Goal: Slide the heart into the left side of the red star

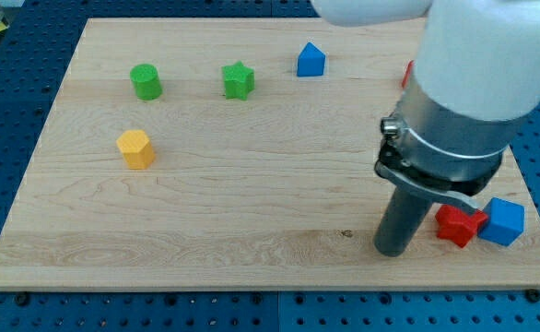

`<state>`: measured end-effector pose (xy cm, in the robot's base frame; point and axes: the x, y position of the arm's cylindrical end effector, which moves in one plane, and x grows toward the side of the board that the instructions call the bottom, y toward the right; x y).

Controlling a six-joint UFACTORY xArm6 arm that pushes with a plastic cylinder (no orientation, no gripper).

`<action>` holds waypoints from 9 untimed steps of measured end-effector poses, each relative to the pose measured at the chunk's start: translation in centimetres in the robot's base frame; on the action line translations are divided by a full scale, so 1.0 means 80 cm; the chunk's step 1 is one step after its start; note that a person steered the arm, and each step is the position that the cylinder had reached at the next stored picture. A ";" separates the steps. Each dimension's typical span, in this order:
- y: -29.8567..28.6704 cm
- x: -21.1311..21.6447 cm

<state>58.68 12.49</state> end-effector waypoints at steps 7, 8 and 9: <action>0.003 -0.036; -0.069 -0.031; -0.178 -0.020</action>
